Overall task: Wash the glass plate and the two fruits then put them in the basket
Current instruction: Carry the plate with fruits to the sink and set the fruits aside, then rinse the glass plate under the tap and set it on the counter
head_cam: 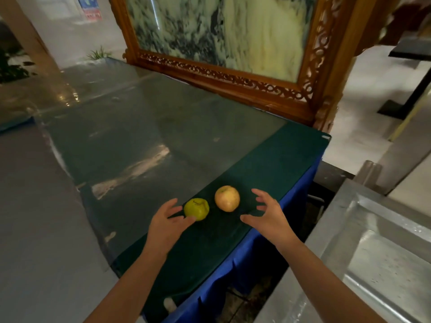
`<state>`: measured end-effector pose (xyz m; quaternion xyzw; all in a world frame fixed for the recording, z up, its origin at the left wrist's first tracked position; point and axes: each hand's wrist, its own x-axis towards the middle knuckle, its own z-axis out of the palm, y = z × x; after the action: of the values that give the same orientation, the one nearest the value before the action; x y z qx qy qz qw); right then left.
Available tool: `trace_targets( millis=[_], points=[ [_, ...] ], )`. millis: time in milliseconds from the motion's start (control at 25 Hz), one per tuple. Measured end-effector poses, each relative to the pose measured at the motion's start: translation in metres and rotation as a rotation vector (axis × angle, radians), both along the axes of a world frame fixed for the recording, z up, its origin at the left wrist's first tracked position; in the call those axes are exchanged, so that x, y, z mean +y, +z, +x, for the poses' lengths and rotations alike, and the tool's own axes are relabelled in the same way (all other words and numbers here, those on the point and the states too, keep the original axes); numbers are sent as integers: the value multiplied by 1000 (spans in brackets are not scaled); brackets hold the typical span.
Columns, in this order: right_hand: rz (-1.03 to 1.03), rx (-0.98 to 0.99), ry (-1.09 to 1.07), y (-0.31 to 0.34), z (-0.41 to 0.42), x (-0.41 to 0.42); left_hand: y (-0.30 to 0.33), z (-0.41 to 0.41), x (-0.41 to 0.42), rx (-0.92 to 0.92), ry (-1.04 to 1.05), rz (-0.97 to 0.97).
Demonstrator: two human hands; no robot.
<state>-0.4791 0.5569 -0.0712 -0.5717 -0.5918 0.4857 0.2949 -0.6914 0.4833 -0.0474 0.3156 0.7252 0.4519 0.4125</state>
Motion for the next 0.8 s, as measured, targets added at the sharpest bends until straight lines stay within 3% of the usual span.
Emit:
trace_targets(
  millis=[160, 360, 520, 640, 800],
  points=[
    [-19, 143, -95, 11, 70, -32, 30, 87, -14, -69, -235, 62],
    [-119, 182, -349, -30, 207, -107, -30, 236, -41, -93, -576, -107],
    [-305, 11, -583, -116, 317, -182, -123, 318, -71, -145, -659, -390],
    [-426, -145, -678, -178, 366, -219, -185, 350, -79, -146, -603, -543],
    [-538, -468, -592, -250, 401, -250, -260, 370, -89, -1, -554, -679]
  ],
)
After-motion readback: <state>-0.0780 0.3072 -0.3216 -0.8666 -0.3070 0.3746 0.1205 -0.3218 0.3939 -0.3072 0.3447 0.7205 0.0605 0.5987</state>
